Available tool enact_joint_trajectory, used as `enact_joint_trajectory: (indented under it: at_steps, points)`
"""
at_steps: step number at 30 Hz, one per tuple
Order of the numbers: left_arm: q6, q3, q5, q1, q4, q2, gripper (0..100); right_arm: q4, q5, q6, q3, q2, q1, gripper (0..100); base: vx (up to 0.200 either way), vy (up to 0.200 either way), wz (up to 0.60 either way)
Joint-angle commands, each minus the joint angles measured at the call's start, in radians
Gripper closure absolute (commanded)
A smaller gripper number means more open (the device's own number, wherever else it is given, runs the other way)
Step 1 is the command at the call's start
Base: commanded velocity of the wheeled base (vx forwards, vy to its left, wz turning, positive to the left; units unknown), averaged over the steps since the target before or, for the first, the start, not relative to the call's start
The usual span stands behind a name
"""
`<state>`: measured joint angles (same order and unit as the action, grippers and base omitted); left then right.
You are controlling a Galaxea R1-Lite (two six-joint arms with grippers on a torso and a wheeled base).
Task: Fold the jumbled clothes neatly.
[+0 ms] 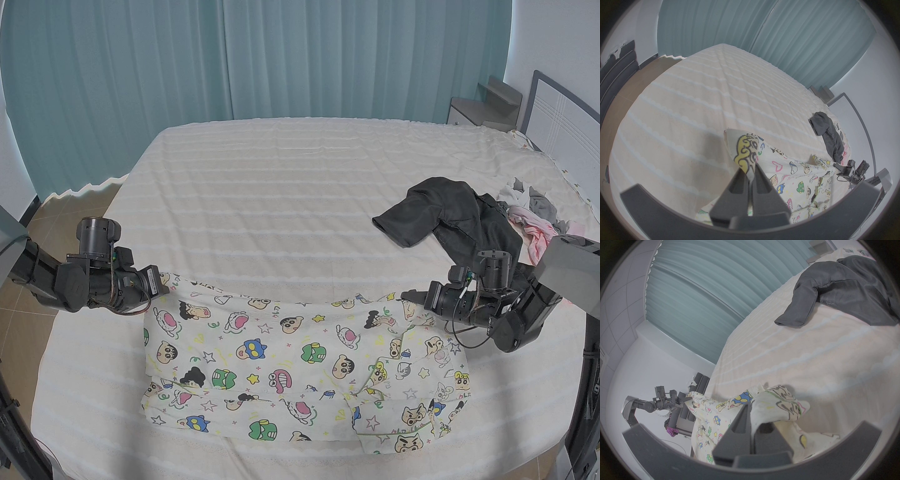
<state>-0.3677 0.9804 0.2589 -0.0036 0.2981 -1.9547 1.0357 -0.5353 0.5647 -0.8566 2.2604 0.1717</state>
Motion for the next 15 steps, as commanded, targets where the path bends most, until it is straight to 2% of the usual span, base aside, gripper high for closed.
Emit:
enact_joint_trajectory:
  at_steps: [1, 4, 9, 15]
  points:
    - [0.000, -0.068, 0.031, 0.007, 0.015, 0.049, 100, 0.043, -0.020, -0.005, 0.099, -0.079, 0.000, 100, 0.000, 0.000, 0.00]
    - [0.001, -0.129, 0.065, 0.013, 0.049, 0.083, 100, 0.066, -0.034, -0.008, 0.159, -0.105, 0.002, 100, 0.000, 0.000, 0.00]
    - [0.007, -0.183, 0.066, 0.022, 0.087, 0.097, 100, 0.121, -0.054, -0.019, 0.249, -0.130, 0.005, 100, 0.000, 0.000, 0.00]
    - [0.006, -0.259, 0.068, 0.028, 0.110, 0.126, 100, 0.191, -0.077, -0.117, 0.395, -0.117, 0.002, 100, 0.000, 0.000, 0.00]
